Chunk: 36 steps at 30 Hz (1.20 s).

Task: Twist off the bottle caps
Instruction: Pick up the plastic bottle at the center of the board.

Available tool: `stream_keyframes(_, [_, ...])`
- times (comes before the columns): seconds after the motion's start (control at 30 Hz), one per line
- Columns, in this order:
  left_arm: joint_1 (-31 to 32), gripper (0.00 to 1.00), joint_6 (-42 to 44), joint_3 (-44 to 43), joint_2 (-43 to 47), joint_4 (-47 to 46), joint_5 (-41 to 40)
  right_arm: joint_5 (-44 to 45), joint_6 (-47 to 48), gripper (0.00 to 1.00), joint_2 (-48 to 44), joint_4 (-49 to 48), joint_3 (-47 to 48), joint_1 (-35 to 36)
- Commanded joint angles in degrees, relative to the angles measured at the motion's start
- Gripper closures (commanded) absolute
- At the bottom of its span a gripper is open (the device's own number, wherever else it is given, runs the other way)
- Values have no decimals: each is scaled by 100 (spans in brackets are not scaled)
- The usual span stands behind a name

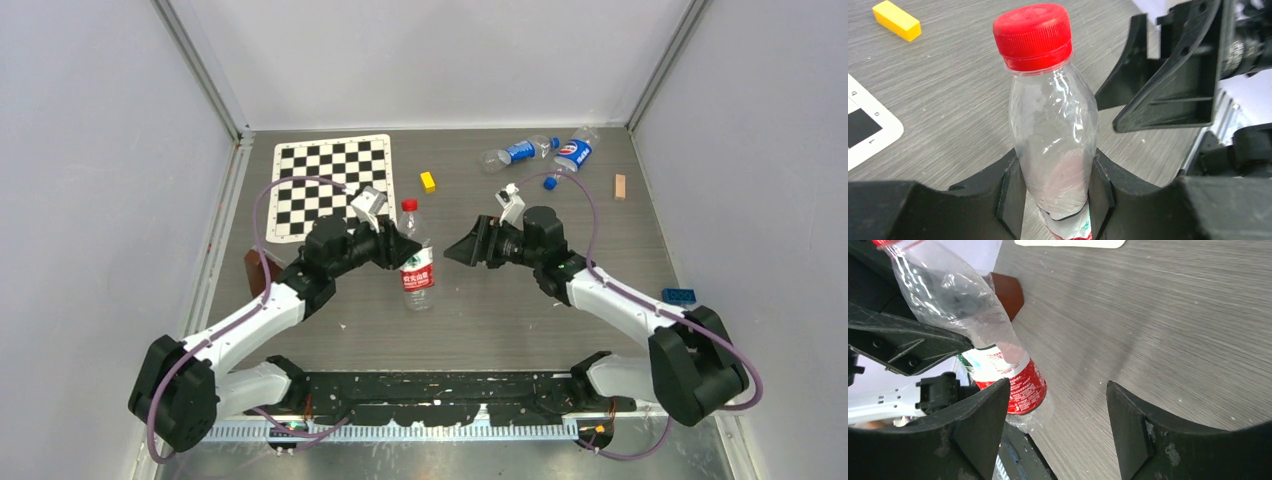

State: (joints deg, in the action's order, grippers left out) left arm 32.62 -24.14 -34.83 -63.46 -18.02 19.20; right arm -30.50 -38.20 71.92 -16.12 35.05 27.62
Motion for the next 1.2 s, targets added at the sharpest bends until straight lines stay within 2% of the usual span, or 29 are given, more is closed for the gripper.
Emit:
stream_keyframes(0.0, [5,72,952,-563,-16,1189,-33,819,84,24,-561,441,200,-28])
stream_keyframes(0.1, [31,72,1279,-769,-88,1642,135,967,-211,24,-806,268,102,-28])
stream_keyframes(0.2, [81,71,1438,-746,-51,1638,406,1051,-425,25,-1013,-3,10,-28])
stream_keyframes(0.37, [189,70,1667,-1022,-275,1986,923,1045,-826,25,-957,-399,-3,-28])
stream_keyframes(0.9, [823,69,2040,-1605,-1050,2492,541,536,-1099,28,-131,-733,192,-28])
stream_keyframes(1.07, [896,68,2088,-1658,-1082,2606,365,265,-1326,30,-41,-1329,87,-28])
stream_keyframes(1.17, [904,69,2002,-1664,-1071,2658,-84,265,-1429,29,-117,-1550,-29,-28])
